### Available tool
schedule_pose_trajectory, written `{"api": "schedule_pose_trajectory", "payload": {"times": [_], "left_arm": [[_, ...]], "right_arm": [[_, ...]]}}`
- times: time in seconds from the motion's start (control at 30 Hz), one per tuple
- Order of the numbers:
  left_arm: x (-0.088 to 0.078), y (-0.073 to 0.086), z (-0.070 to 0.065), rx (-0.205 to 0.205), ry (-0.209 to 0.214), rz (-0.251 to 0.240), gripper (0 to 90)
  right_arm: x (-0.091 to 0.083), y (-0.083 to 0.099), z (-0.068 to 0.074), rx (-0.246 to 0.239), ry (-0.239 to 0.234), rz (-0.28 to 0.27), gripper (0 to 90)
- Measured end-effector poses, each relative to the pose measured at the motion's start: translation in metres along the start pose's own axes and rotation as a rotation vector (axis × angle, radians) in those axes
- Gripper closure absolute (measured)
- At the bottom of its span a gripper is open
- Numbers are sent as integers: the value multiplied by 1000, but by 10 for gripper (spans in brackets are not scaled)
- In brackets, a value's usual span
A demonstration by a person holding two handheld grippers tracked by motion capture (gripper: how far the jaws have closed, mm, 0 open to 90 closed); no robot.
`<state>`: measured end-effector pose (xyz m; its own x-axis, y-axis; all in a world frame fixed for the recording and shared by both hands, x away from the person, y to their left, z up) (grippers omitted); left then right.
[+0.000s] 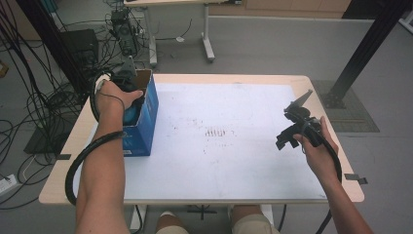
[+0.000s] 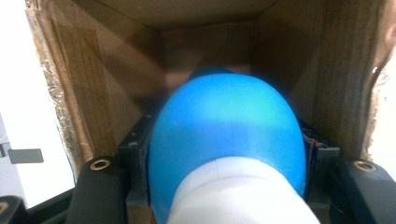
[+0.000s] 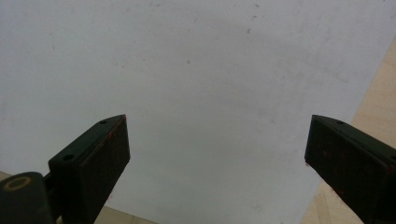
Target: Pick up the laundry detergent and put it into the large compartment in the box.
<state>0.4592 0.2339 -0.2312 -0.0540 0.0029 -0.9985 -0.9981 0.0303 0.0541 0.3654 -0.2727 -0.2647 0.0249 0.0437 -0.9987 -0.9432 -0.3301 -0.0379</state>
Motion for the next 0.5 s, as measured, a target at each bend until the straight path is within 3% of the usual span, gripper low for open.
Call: {"api": "schedule_pose_trajectory", "payload": {"times": [0.5], "left_arm": [[0,0,1,-4,11,-3,361]], "right_arm": [[0,0,0,-4,0,-5,65]]}}
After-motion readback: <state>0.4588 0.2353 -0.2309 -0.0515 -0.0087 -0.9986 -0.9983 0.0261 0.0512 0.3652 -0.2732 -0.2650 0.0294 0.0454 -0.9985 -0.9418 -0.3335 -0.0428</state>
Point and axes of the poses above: each handheld gripper's, and its own axes: x roughly forward along the jaws, y roughly out of its underside, z roughly to its left, the point moved 7 cm from there along x, roughly forward along the jaws, and after that the axes turned 4 degrees about z, right-handed, at the moved point
